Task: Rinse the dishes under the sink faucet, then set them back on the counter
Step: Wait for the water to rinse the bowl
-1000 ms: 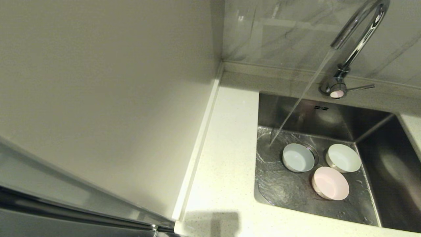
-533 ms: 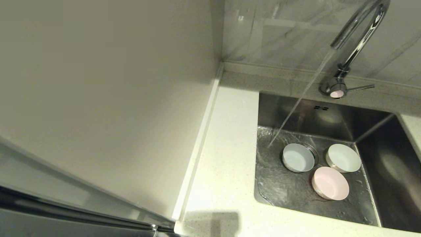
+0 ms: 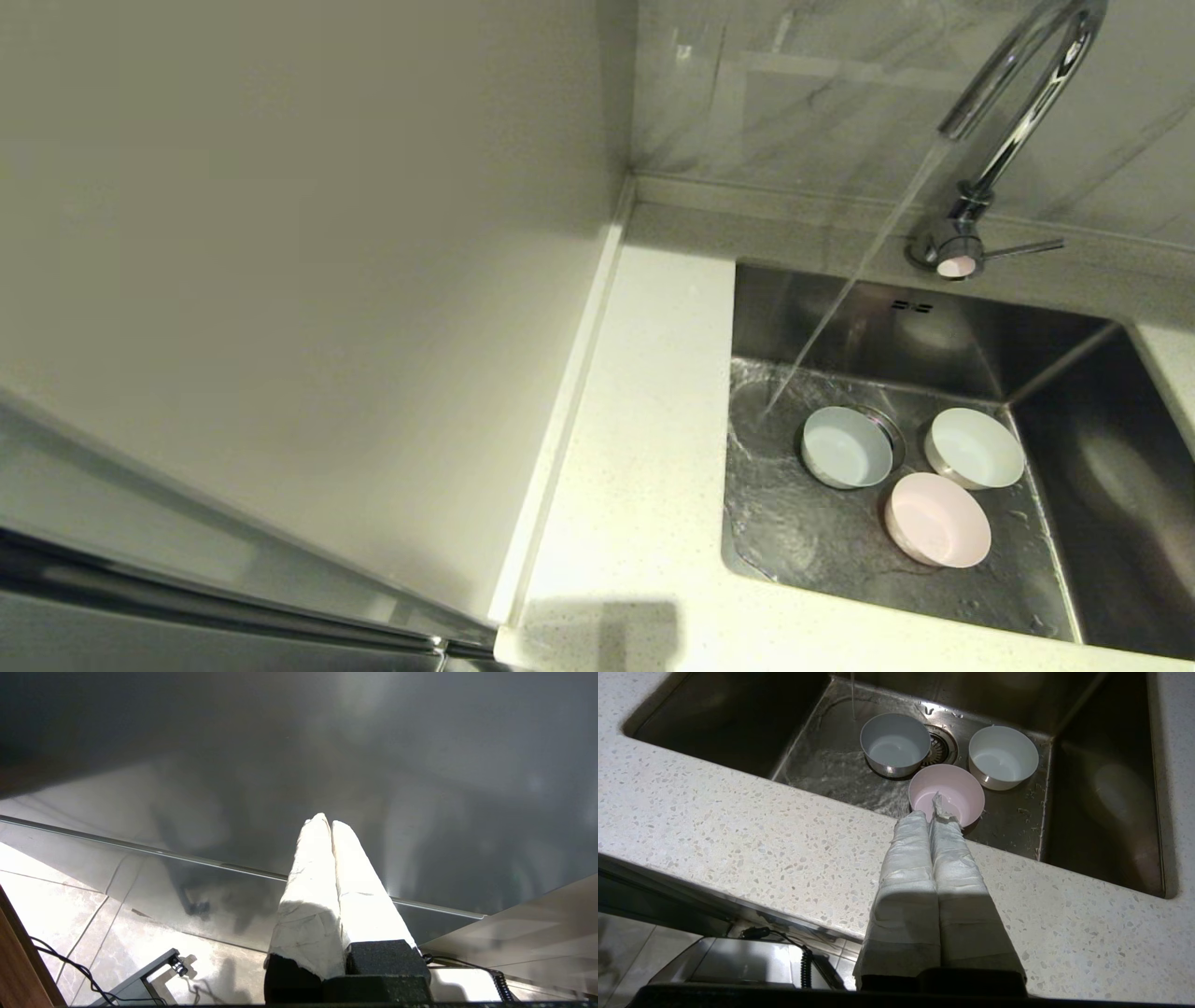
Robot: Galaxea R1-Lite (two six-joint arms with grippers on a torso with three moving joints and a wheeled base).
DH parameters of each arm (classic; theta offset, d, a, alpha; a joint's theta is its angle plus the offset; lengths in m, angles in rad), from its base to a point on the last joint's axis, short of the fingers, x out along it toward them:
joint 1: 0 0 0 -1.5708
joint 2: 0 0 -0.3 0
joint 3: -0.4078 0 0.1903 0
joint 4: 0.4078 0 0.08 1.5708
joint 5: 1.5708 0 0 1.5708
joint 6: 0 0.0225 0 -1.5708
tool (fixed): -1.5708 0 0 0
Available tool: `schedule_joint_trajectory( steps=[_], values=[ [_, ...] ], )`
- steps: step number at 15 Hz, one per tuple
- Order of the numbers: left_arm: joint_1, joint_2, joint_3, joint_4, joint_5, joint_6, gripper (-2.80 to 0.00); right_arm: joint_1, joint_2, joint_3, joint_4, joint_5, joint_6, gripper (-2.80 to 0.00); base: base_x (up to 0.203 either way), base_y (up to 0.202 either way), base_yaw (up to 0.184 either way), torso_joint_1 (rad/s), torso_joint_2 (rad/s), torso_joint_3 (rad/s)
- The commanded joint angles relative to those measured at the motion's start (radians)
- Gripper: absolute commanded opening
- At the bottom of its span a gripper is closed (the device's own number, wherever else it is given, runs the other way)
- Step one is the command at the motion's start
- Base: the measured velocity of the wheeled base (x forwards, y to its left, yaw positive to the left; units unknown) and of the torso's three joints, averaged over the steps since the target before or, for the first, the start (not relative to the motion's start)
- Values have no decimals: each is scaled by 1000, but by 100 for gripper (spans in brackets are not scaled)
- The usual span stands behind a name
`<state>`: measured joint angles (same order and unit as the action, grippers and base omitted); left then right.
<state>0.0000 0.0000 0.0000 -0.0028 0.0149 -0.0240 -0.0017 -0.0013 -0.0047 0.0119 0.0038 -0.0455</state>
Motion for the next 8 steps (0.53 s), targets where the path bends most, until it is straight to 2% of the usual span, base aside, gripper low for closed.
schedule_joint_trajectory(
  steps=[1,8],
  values=[
    [0,-3,0,0,0,-1,-280,0,1,0,0,1,0,-280,0,0,0,0,0,0],
    [0,-3,0,0,0,-1,-280,0,1,0,0,1,-1,-280,0,0,0,0,0,0]
  ],
)
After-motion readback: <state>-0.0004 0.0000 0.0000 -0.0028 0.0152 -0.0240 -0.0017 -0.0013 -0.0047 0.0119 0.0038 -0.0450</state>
